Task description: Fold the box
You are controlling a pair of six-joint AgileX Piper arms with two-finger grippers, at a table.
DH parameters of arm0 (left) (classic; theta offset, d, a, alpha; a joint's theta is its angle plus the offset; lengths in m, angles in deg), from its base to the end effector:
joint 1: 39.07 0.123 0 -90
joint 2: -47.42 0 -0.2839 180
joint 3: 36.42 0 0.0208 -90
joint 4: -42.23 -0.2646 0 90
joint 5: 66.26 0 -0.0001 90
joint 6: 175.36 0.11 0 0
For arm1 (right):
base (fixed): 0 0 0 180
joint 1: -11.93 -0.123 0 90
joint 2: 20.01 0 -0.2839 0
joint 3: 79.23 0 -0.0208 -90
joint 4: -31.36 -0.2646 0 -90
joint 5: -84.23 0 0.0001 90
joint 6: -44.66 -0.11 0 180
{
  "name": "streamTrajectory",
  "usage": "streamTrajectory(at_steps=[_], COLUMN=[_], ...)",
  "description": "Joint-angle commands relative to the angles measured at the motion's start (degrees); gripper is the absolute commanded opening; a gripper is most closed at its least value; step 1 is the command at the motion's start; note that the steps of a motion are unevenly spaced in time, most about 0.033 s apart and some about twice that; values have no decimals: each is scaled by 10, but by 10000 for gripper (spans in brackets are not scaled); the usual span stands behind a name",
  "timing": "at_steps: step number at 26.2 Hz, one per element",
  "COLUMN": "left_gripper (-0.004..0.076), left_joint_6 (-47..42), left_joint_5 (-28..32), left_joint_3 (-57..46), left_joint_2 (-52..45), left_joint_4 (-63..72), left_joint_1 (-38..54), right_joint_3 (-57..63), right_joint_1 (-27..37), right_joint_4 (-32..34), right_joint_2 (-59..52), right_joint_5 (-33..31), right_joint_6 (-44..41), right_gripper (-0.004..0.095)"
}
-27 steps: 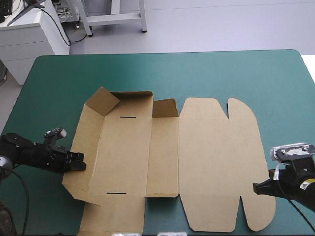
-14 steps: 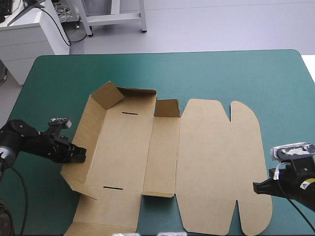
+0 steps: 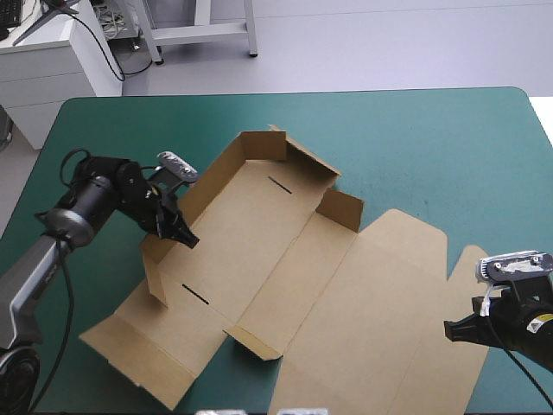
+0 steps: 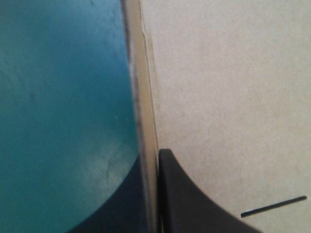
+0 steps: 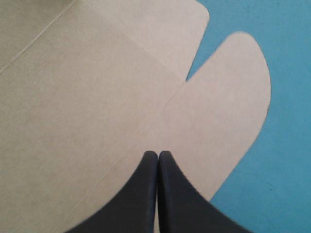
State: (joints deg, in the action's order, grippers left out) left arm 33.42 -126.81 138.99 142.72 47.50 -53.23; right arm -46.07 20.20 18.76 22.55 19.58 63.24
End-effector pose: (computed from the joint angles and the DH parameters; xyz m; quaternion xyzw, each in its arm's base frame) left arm 0.3152 -0.0886 0.2774 0.3459 0.9218 -0.0213 0.1738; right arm 0.1136 0.0054 0.3180 -0.0735 0.9323 0.0280 0.3531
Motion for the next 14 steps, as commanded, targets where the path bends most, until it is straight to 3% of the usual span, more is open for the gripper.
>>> streamTrajectory(at_steps=[1,10,14], left_gripper=[-8,-8,-8], left_joint_6=[-7,-4,-4], left_joint_5=[38,139,239], left_joint_3=[80,194,209], left_joint_2=[18,92,115], left_joint_4=[-77,-255,-373], left_joint_1=[-71,-211,-275], right_joint_3=[-15,-15,-15], right_joint_1=[0,0,0], right_joint_4=[-6,-7,-9], right_joint_2=[4,4,4], right_joint_5=[16,-5,-7], right_joint_6=[-3,-7,-7], right_gripper=[-19,-19,-19])
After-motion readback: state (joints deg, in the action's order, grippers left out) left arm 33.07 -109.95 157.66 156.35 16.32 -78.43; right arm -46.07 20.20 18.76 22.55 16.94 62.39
